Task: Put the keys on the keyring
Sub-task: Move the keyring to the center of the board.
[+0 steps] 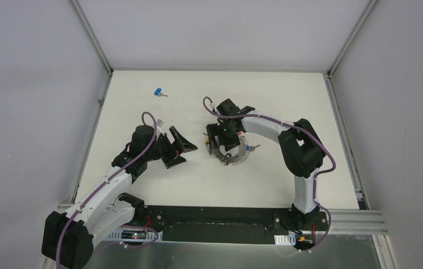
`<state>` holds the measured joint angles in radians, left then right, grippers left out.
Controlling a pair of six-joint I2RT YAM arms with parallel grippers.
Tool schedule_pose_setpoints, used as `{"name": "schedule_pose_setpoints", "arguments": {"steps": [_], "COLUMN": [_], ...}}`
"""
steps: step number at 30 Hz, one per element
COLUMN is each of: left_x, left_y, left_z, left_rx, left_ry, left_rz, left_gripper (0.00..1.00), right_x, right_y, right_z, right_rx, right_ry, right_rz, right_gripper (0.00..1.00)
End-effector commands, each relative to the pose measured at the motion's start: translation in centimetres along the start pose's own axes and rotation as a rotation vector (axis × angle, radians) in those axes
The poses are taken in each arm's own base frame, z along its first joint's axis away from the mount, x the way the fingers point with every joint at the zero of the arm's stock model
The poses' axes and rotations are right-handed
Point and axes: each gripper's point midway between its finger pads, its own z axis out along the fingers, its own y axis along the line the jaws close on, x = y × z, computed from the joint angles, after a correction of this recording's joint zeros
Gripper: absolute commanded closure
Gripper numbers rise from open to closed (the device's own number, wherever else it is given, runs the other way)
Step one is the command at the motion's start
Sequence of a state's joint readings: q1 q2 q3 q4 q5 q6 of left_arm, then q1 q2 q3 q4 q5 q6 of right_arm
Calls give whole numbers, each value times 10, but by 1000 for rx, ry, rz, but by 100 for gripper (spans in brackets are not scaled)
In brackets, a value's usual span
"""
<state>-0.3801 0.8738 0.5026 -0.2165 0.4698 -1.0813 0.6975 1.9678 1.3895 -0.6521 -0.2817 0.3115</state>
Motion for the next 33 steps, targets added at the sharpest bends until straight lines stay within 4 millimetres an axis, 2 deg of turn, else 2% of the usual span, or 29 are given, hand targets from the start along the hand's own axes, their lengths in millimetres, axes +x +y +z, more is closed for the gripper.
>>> {"name": "schedule_pose_setpoints", "arguments": {"steps": [1,7,13,16,20,23,26,29,33], "left_x": [3,5,7,8,9,11,15,22,41], "left_y": [1,6,12,17,23,31,39,50,60], "left_z": [0,1,2,3,2,3,6,13,27], "left_rx": [3,-8,-26,-39,-68,-95,-123,-173,-245], "left_ry": [5,14,15,17,19,27,51,104,203], "left_rz": [3,-2,-7,-12,-21,-28,-41,-42,-10], "left_gripper": [10,11,11,12,12,14,18,22,25], "right_x": [-2,22,44,40,21,5,-7,-11,-10], "right_y": [28,53,87,96,101,89,63,28,-28], "right_z": [5,11,0,-11,-35,-51,-63,-70,-73], "right_rx": [-105,-227,-444,-494,-521,-519,-490,-411,-273], "right_ry": [14,76,115,84,12,-43,-88,-114,-117], "right_rz": [-55,-64,-32,-13,-11,27,76,109,192], "right_gripper": [21,23,29,28,26,27,30,32,39]}}
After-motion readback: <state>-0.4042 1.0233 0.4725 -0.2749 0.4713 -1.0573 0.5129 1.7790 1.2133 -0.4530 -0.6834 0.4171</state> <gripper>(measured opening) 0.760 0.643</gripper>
